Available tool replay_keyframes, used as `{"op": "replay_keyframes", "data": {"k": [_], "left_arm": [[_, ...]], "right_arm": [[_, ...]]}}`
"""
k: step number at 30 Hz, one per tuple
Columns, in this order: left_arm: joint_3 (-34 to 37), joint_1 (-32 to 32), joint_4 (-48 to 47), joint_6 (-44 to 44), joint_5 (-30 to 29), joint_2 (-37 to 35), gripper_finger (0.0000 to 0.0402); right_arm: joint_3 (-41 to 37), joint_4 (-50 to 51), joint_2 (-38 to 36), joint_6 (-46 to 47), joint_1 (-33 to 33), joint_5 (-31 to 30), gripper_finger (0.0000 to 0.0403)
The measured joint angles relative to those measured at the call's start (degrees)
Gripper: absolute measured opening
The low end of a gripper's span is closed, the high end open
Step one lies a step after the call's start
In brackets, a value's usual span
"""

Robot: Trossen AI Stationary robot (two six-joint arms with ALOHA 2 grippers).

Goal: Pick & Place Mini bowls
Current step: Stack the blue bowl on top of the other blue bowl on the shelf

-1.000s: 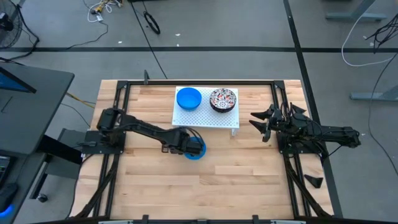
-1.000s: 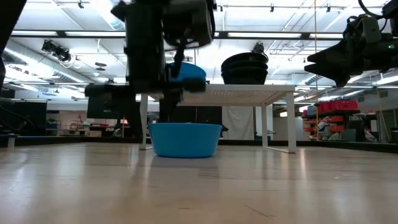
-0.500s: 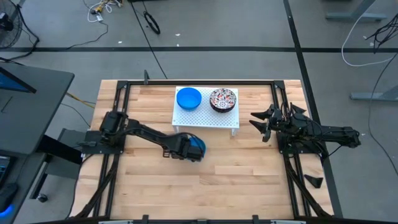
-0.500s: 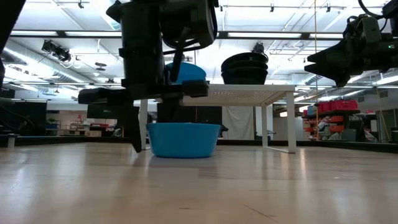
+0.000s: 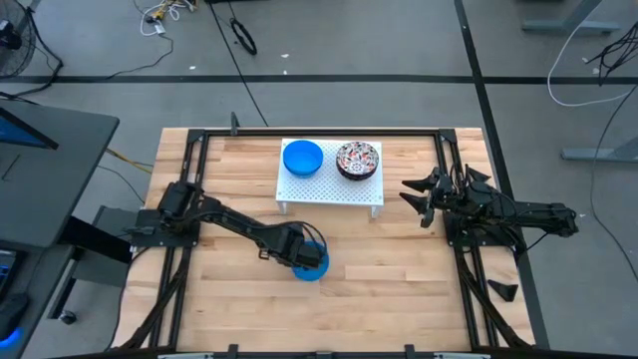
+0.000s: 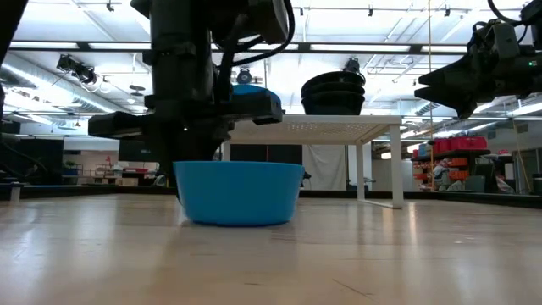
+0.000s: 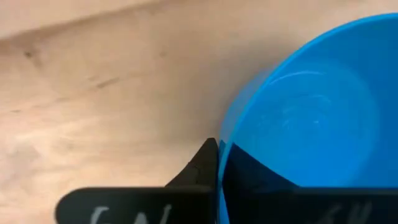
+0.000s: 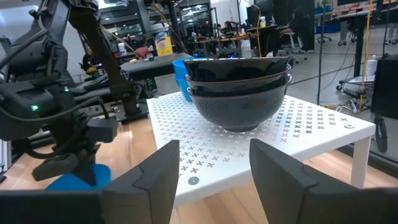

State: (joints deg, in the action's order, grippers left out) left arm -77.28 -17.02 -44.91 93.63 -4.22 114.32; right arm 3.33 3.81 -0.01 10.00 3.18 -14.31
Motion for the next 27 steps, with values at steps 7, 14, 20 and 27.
{"op": "replay_keyframes", "data": {"k": [7,14,20,27], "left_arm": [[-0.01,-2.63,-0.18,-4.46,2.59,-0.47,0.0012],[-0.31,-3.5,-1.21,-11.46,2.85,-4.68,0.0008],[-0.31,-2.81,-1.64,-18.19,2.71,-10.11,0.0006],[-0.44,-0.94,-1.87,-25.4,7.0,-16.54,0.0005]], "right_arm": [[0.0,0.02,0.0,0.0,-0.01,-0.01,0.0196],[0.0,-0.21,0.0,0.0,-0.01,-0.02,0.0196],[0.0,-0.24,0.0,0.0,-0.02,-0.02,0.0196],[0.0,-0.31,0.0,0.0,-0.02,-0.02,0.0196]]}}
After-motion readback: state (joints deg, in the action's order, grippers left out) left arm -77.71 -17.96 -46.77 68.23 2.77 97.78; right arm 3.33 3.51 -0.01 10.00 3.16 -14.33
